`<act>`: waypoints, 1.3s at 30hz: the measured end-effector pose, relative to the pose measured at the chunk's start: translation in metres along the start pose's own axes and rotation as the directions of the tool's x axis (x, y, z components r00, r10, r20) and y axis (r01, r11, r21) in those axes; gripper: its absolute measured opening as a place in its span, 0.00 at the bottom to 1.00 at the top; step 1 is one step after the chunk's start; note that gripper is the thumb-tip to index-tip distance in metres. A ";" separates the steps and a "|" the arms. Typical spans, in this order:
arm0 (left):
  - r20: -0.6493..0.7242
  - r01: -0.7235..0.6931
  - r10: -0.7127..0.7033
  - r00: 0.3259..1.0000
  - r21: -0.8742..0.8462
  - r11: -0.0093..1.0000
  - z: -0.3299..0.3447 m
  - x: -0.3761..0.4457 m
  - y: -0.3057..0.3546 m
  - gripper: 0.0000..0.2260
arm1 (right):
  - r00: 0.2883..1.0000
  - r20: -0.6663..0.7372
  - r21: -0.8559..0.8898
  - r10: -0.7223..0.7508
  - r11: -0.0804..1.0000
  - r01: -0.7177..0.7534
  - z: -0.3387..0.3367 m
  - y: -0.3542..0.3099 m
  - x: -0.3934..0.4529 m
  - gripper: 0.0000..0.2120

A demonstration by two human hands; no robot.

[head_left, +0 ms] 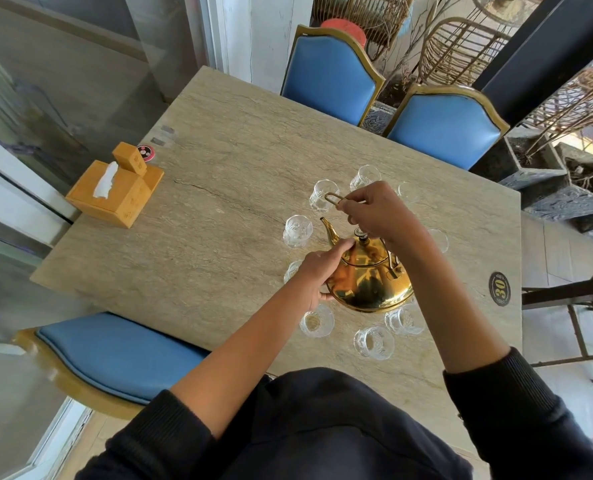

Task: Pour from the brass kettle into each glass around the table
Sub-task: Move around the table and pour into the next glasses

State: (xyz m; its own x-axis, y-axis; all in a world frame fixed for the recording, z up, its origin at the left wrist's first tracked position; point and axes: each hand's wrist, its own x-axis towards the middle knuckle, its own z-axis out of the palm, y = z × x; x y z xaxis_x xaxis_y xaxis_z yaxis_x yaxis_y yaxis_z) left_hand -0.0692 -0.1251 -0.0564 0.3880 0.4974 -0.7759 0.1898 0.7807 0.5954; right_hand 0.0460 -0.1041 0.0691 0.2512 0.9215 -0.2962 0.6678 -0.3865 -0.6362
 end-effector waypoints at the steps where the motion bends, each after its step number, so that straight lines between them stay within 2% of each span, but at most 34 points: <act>1: 0.001 -0.001 0.001 1.000 -0.002 1.000 0.000 0.000 0.000 0.33 | 1.000 -0.001 0.003 0.001 1.000 -0.001 0.000 0.000 0.000 0.11; 15: 0.010 -0.007 0.007 1.000 -0.020 1.000 -0.002 -0.003 0.002 0.29 | 0.999 0.001 0.058 0.040 0.998 -0.040 0.003 -0.003 -0.001 0.11; 26: 0.017 -0.012 0.012 1.000 0.001 1.000 -0.001 -0.003 0.001 0.30 | 1.000 -0.003 0.037 0.029 0.999 -0.029 0.001 -0.005 -0.004 0.12; 33: 0.016 -0.015 0.015 1.000 0.003 1.000 -0.001 -0.005 0.001 0.27 | 0.999 -0.005 0.025 0.032 0.999 -0.032 0.000 -0.005 -0.006 0.11; 39: 0.021 -0.010 0.010 1.000 -0.003 1.000 -0.001 -0.006 0.001 0.30 | 1.000 -0.003 0.012 0.026 1.000 -0.026 0.000 -0.006 -0.008 0.12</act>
State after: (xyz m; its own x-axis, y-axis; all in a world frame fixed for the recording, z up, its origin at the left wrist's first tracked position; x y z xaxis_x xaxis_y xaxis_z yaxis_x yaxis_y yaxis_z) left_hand -0.0721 -0.1271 -0.0516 0.4088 0.4967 -0.7656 0.1837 0.7770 0.6022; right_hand 0.0404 -0.1090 0.0753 0.2707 0.9111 -0.3109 0.6525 -0.4111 -0.6365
